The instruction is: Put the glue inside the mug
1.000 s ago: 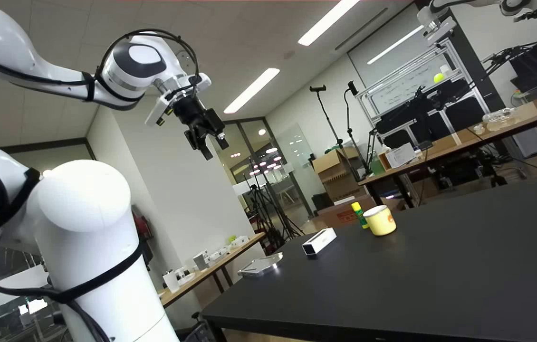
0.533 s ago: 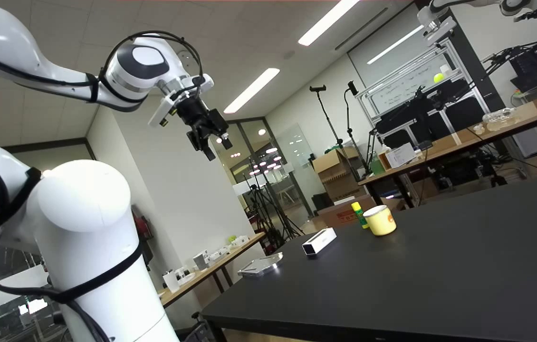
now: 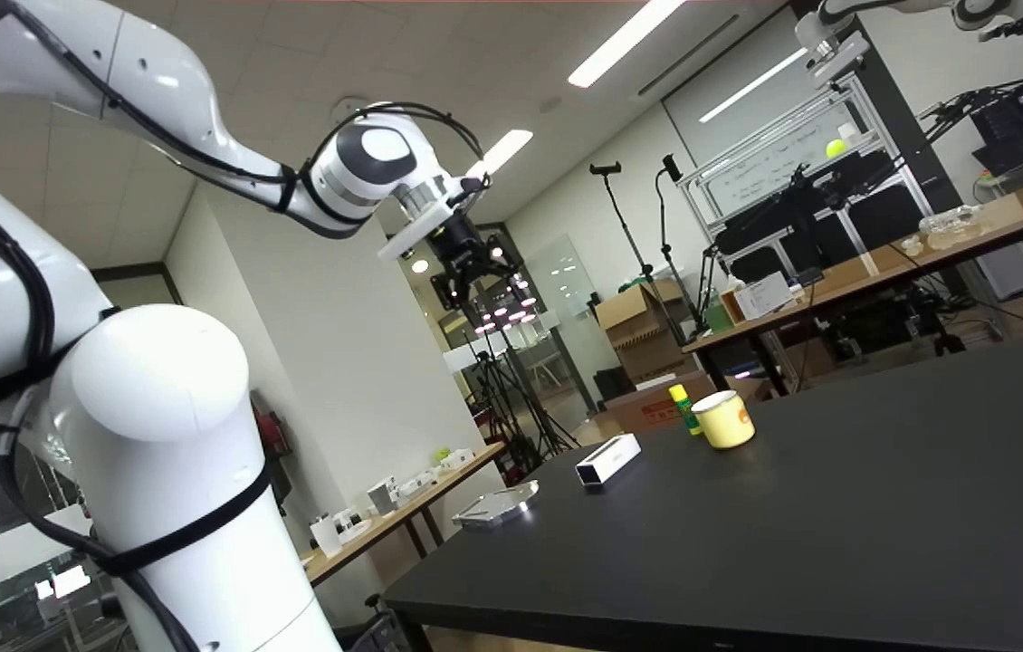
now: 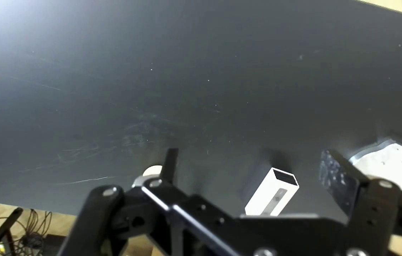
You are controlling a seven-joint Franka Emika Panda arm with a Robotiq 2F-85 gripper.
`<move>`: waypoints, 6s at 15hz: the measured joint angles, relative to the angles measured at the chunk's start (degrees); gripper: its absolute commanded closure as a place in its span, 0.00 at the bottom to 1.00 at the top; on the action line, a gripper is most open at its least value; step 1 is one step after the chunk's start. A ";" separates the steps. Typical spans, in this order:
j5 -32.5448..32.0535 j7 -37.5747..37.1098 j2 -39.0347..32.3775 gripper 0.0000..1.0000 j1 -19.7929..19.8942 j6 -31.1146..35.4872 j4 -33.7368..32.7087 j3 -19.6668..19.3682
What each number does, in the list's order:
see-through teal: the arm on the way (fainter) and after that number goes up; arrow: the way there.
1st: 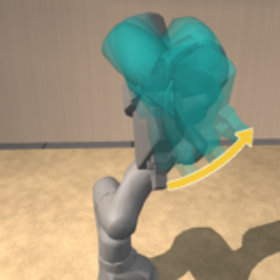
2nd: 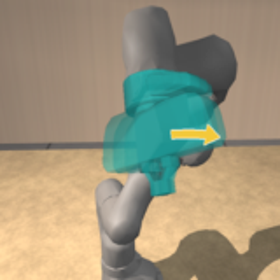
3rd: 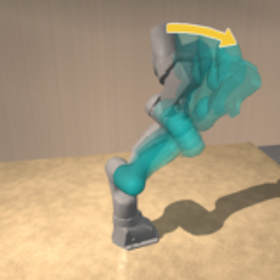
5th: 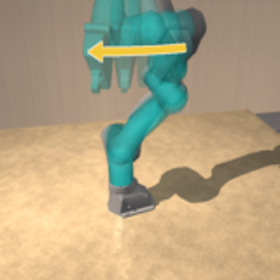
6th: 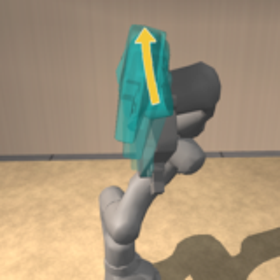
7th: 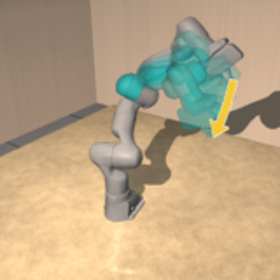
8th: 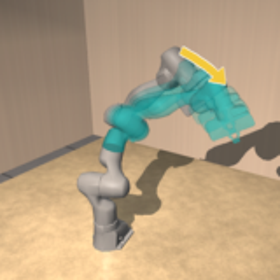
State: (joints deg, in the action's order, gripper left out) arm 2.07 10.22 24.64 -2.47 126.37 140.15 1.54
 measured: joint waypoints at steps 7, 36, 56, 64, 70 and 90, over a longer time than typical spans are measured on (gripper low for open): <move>4.62 14.56 -24.51 0.00 0.23 -1.67 -20.05 -3.44; -6.48 24.06 -67.36 0.00 4.45 -8.03 -73.56 1.04; -8.07 26.35 -79.76 0.00 2.01 -8.92 -88.06 1.80; -10.39 32.65 -91.63 0.00 -0.49 -14.15 -104.99 1.20; -10.31 32.65 -92.23 0.00 -0.58 -14.08 -105.25 1.12; -10.37 32.73 -95.66 0.00 -0.83 -8.06 -107.99 0.17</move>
State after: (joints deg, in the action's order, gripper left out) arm -8.30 42.95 -71.02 -3.30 118.30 32.16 1.71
